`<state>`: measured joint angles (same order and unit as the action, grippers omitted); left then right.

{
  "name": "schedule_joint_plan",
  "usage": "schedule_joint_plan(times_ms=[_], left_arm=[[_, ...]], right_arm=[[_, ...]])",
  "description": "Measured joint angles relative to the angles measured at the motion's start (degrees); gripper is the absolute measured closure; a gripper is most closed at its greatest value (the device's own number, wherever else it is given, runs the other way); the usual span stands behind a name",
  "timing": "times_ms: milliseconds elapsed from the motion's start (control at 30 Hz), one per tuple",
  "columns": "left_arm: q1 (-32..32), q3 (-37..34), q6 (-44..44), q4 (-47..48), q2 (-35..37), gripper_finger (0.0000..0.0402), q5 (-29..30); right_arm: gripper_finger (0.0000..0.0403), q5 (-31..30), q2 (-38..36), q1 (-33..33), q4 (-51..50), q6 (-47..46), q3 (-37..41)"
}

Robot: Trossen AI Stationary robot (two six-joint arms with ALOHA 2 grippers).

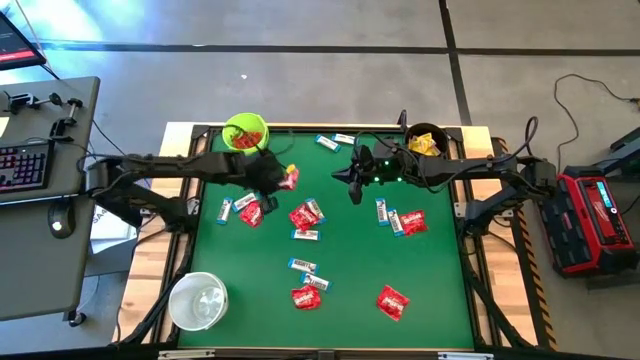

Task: Sort candy by brand, put in halloween buckets
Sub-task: Put the red candy into the green bucket

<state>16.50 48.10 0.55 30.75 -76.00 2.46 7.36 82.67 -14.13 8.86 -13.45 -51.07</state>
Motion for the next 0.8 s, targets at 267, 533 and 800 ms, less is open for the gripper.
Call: schedule_joint_plan(times_ms=[267, 533, 800], left_arm=[[7.9, 4.8, -6.8, 7.9, 9.8, 0.0401, 7.7], [22.5, 13.6, -7.5, 20.1, 10.1, 0.0401, 11.0], [34.5, 14.3, 0.7, 23.6, 3.9, 0.0401, 2.3]], right_arm=[[0.0403, 0.0, 0.0, 0.0, 0.0, 0.0, 0.0], [0.0403, 0.0, 0.0, 0.0, 0.0, -0.5, 0.0], [0.0403, -0.2, 0.0, 0.0, 0.0, -1.7, 0.0]])
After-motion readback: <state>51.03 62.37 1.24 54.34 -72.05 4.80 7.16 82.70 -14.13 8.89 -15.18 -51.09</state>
